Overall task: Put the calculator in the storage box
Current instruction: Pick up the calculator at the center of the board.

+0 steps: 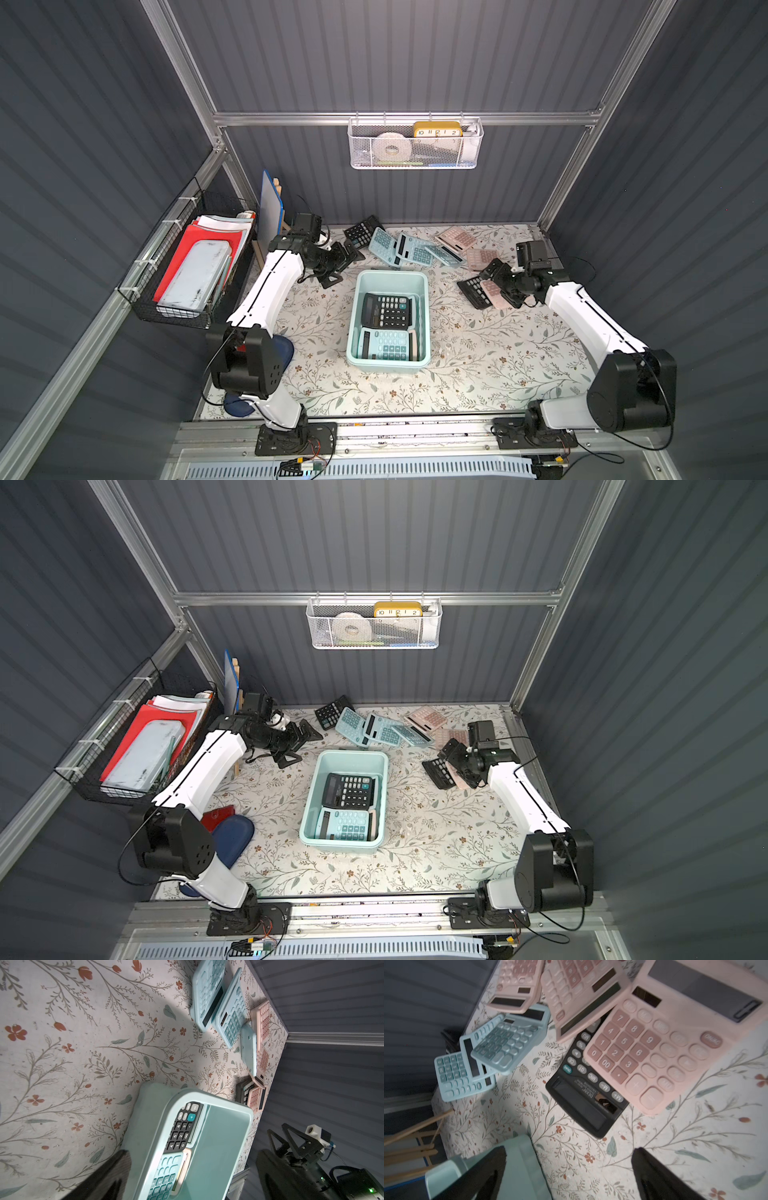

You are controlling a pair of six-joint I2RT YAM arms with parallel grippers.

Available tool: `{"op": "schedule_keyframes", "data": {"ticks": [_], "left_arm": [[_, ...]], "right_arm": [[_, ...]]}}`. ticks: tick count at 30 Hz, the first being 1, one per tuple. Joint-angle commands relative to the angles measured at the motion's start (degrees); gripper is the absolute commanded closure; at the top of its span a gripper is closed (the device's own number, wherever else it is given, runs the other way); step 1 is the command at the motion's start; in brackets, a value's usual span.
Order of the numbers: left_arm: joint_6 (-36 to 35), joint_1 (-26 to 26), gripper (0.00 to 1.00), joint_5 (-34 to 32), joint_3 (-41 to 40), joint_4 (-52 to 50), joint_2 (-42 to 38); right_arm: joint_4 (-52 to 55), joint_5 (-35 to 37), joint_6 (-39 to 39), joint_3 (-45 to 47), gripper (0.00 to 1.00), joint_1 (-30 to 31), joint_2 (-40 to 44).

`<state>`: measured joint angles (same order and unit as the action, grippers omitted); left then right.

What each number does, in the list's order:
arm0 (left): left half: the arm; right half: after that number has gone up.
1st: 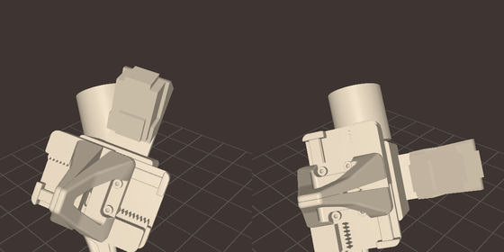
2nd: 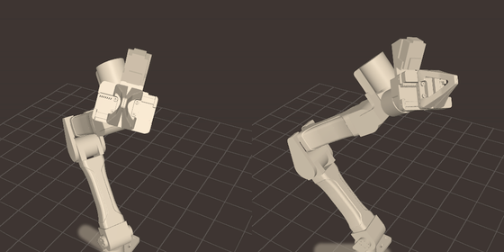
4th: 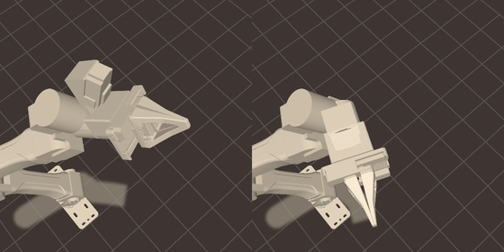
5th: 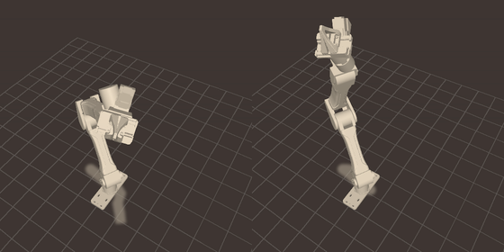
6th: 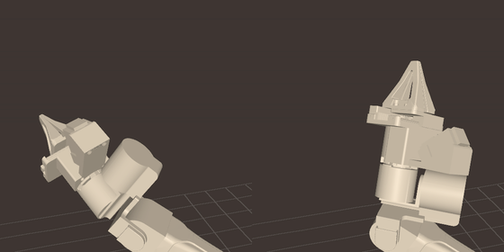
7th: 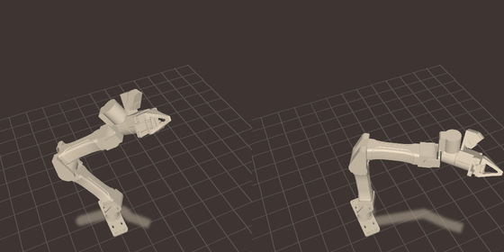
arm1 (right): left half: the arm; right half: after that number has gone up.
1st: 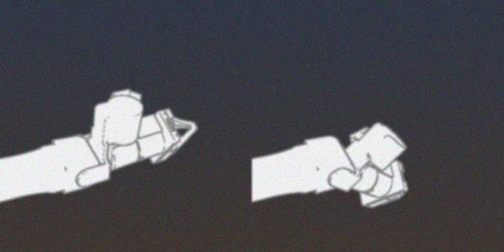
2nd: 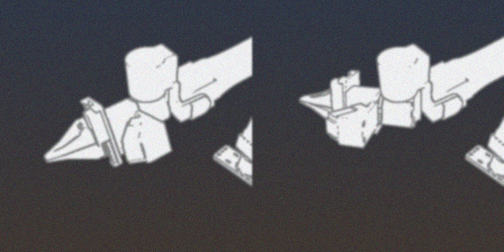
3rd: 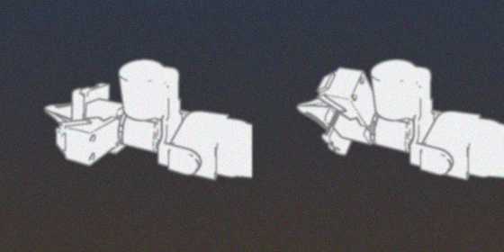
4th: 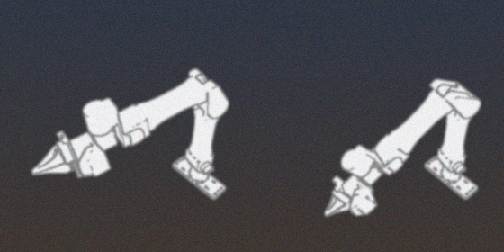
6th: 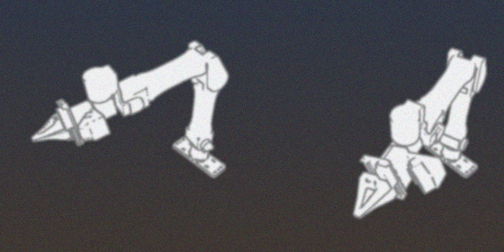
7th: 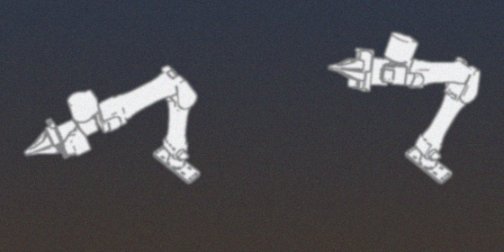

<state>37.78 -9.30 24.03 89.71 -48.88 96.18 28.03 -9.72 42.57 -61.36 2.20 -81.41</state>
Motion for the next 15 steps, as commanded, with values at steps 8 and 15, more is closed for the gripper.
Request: {"op": "schedule_keyframes", "data": {"ticks": [8, 15], "left_arm": [[-2.8, 1.7, 0.01, 0.9, 5.8, -3.6, 5.4], [-2.5, 2.0, 0.01, 0.3, 7.9, -4.3, 7.1]], "right_arm": [[-11.8, 1.1, -0.5, -1.2, 0.01, -12.0, -6.3], [-14.0, -10.0, -0.6, -2.3, 0.04, -22.0, -14.1]]}}
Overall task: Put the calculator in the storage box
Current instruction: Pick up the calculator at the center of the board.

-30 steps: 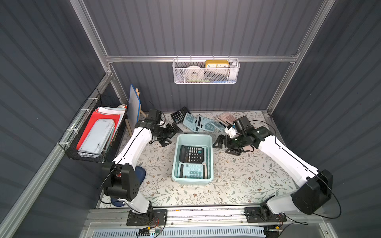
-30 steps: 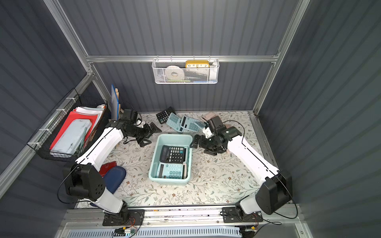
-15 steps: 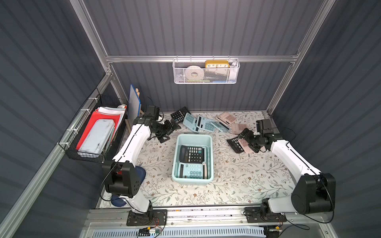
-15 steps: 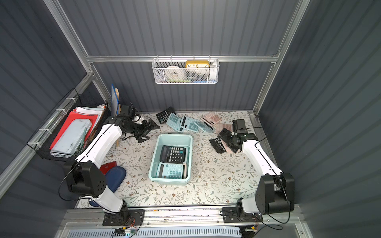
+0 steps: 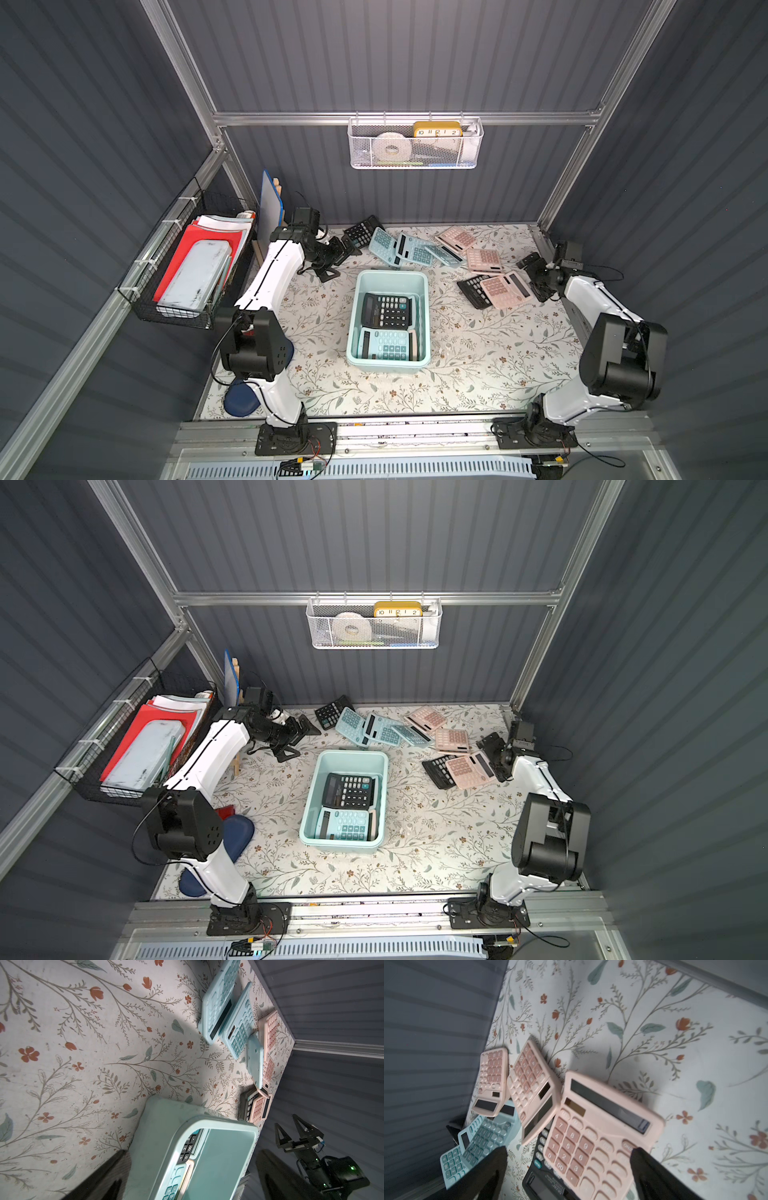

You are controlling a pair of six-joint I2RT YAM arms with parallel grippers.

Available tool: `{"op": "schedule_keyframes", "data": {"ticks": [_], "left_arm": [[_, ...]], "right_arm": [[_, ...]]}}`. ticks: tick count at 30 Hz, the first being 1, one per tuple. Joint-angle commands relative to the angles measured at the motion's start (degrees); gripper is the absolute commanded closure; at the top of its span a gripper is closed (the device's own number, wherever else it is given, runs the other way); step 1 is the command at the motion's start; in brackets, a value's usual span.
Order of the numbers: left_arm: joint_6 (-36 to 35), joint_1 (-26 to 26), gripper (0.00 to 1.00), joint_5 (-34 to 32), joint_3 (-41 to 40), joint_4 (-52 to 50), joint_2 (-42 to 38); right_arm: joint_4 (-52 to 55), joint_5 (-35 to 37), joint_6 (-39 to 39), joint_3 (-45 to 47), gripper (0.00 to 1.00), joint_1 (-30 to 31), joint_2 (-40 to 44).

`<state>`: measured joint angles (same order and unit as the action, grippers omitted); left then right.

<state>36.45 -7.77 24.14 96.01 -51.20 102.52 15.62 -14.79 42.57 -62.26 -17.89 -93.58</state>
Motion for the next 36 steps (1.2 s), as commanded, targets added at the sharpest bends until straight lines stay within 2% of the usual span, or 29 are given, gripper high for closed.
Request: {"op": "schedule_keyframes", "data": {"ticks": [1, 11, 16, 22, 32, 36], "left_arm": [[-1.0, 0.5, 0.01, 0.2, 1.6, -1.9, 0.9], [0.0, 0.4, 0.01, -0.2, 2.0, -2.0, 2.3], [1.1, 0.4, 0.01, -0.1, 0.7, -0.5, 2.2], [0.8, 0.4, 0.01, 0.3, 0.3, 0.0, 2.3], [0.1, 0.4, 0.01, 2.6, -1.0, 1.0, 2.5], [-0.8, 0.4, 0.01, 3.0, -0.9, 0.2, 2.7]], "right_arm": [[-1.5, -5.6, -0.7, -1.8, 0.05, -2.9, -3.1], [-0.4, -11.7, -4.1, -5.4, 0.10, -9.5, -12.8], [2.1, -16.0, -7.8, -7.3, 0.10, -9.9, -17.5], [6.4, -23.0, -12.6, -8.1, 0.15, -9.3, -22.6], [12.7, -28.0, -19.6, -4.6, 0.23, -6.3, -19.5], [13.7, -29.8, -21.2, -3.2, 0.31, -4.8, -18.1]]}}
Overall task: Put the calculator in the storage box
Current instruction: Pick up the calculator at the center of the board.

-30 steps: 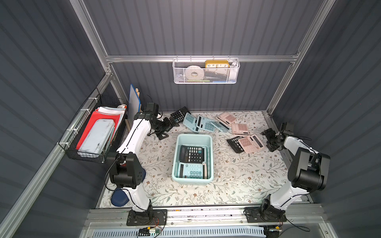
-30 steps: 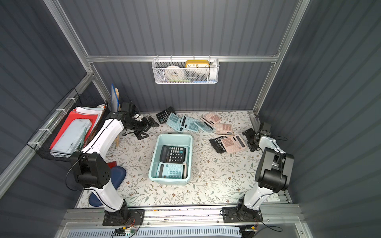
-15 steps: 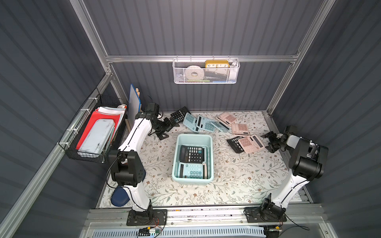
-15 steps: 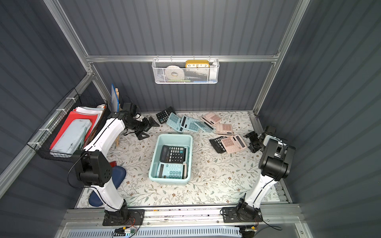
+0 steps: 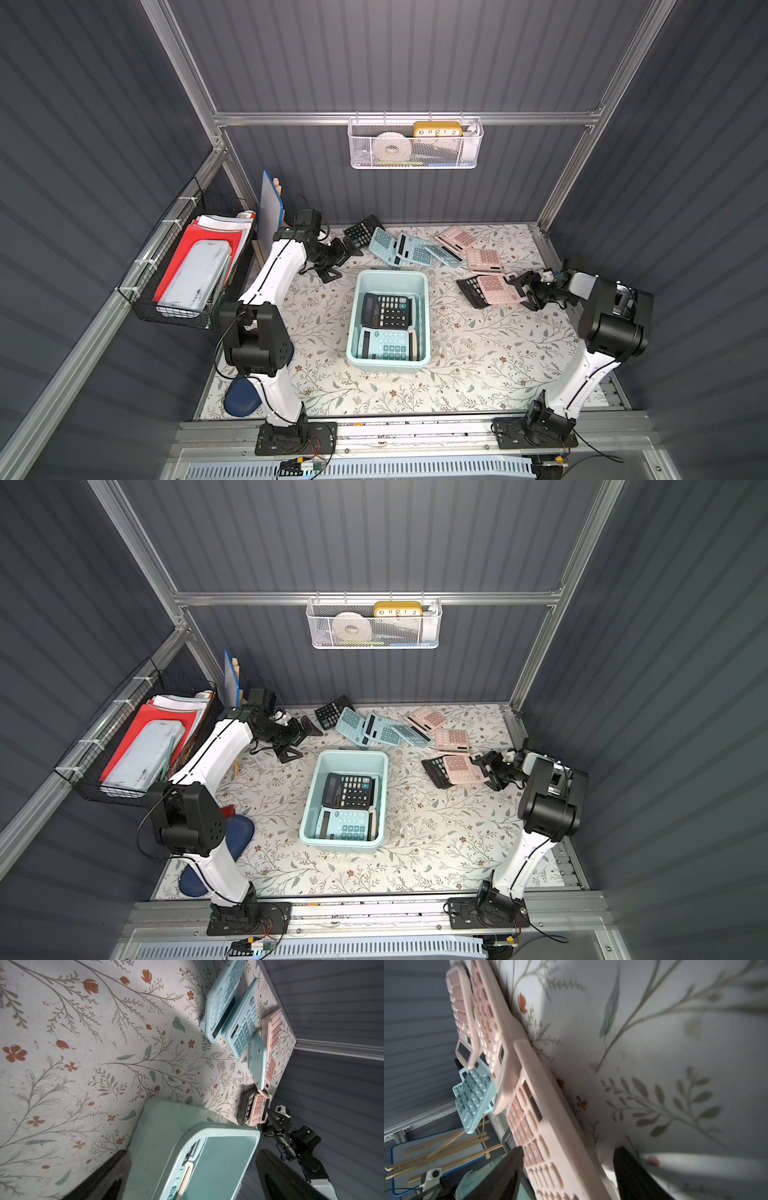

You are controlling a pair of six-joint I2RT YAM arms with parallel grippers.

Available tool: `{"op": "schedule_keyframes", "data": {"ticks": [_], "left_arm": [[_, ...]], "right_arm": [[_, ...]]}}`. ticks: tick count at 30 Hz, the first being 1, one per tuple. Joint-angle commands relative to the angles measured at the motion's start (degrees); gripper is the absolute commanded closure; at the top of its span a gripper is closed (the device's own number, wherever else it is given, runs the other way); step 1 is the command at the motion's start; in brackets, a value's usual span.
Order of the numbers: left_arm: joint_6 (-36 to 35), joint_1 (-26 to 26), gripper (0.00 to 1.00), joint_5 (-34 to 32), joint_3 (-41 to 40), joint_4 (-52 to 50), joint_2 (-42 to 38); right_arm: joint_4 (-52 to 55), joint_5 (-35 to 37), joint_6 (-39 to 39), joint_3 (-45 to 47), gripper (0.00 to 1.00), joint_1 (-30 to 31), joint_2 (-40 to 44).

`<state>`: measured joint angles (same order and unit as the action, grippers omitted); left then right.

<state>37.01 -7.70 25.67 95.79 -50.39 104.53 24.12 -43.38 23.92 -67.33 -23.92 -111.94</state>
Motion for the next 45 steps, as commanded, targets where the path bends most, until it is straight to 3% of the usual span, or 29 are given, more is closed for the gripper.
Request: {"op": "schedule_keyframes", "data": {"ticks": [1, 4, 7, 12, 20, 29, 33, 38, 45], "left_arm": [[-1.5, 0.3, 0.01, 1.5, -0.7, -0.7, 0.6], [-1.7, 0.4, 0.01, 1.4, -1.3, -0.8, 0.1], [-1.6, 0.4, 0.01, 1.6, -1.7, -0.9, -0.3], [-1.8, 0.4, 0.01, 1.1, -1.6, -1.6, -0.8], [-1.6, 0.3, 0.01, 0.3, -1.9, -2.1, -1.3], [-1.8, 0.4, 0.01, -0.6, -1.1, -3.7, -1.9], [-2.0, 0.4, 0.01, -1.0, 0.0, -4.3, -1.3], [-2.3, 0.3, 0.01, -1.1, 1.2, -4.9, -0.4], [-2.0, 0.3, 0.01, -1.1, 1.1, -4.8, -0.2]], "right_arm": [[5.9, -1.4, -3.2, 2.0, 0.33, 1.6, 0.6], [6.1, 1.0, -3.6, 3.2, 0.35, 1.6, 2.7], [5.7, 4.3, -2.9, 3.4, 0.28, 0.9, 4.2], [6.1, 7.8, -2.4, 1.3, 0.25, -0.7, 3.3], [7.3, 6.6, -3.1, -3.3, 0.24, -1.5, -0.3], [7.8, 12.2, -2.6, -3.0, 0.18, -5.1, 2.6], [6.7, 10.5, -2.3, -3.9, 0.17, -6.4, 1.4], [5.5, 1.8, -3.2, -6.5, 0.25, -6.4, -4.0], [7.7, -1.9, -6.0, -8.7, 0.40, -5.8, -8.2]]}}
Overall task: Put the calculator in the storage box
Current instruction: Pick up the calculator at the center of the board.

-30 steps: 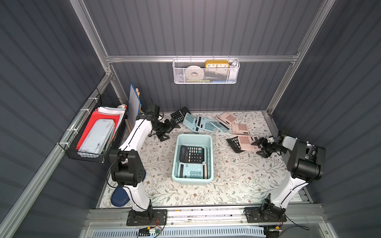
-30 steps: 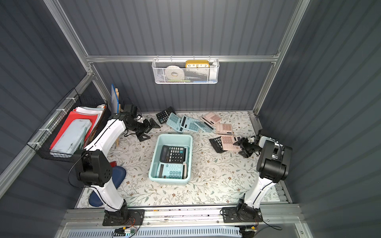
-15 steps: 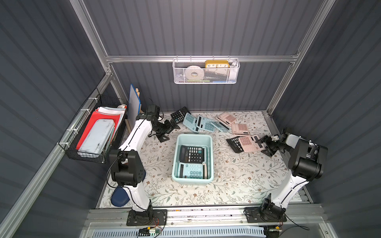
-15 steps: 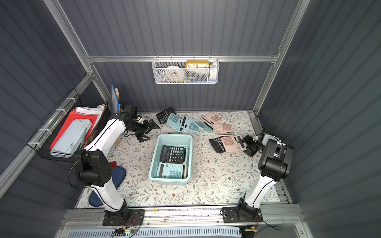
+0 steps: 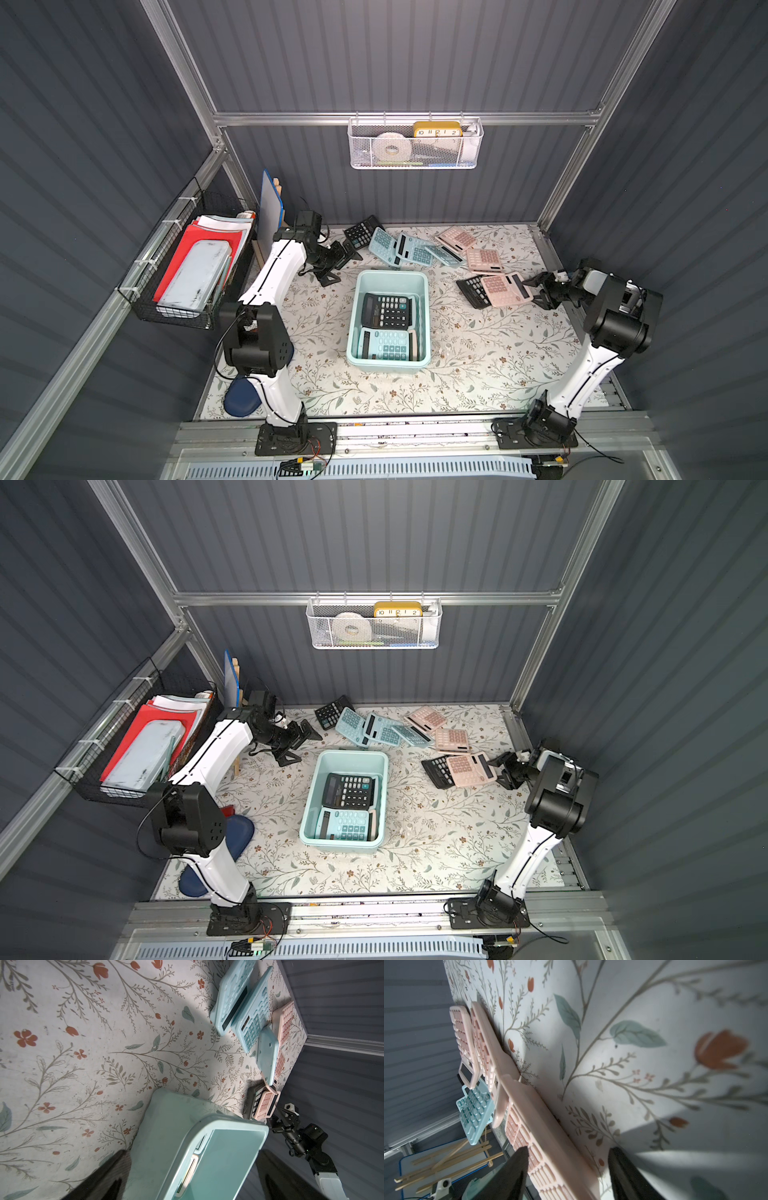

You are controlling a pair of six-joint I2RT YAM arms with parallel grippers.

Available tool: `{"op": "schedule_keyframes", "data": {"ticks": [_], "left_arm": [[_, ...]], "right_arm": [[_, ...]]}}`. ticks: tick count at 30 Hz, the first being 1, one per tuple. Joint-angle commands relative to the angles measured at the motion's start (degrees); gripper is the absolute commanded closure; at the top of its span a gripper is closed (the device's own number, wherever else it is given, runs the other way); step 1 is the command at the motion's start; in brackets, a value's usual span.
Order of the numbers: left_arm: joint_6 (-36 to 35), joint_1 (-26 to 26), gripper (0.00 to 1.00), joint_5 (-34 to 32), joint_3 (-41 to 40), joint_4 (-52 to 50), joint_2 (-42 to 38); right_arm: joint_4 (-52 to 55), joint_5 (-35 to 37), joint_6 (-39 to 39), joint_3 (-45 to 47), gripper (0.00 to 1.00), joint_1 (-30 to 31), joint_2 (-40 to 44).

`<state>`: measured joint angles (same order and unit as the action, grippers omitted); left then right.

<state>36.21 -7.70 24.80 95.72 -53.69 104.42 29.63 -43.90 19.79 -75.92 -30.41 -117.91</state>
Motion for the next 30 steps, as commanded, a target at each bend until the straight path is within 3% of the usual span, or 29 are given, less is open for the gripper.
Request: {"op": "schedule_keyframes", "data": {"ticks": [1, 9, 18, 30], "left_arm": [[-1.1, 0.3, 0.01, -0.1, 1.0, -1.4, -0.2], [-0.9, 0.3, 0.01, 0.2, -0.4, -0.8, -1.3], [-0.3, 0.3, 0.01, 1.2, -2.9, 1.2, -3.3], [-0.1, 0.3, 0.01, 2.5, -4.3, 3.1, -5.5]], "right_arm": [[2.6, -1.3, -2.3, -0.3, 0.43, 0.9, -2.3], [2.6, -0.8, -2.7, 1.9, 0.75, 2.0, 1.0], [-0.3, -2.4, 0.1, 9.2, 1.00, 3.2, 10.1], [-9.1, -3.8, 12.5, 21.6, 1.00, 7.1, 31.2]]}}
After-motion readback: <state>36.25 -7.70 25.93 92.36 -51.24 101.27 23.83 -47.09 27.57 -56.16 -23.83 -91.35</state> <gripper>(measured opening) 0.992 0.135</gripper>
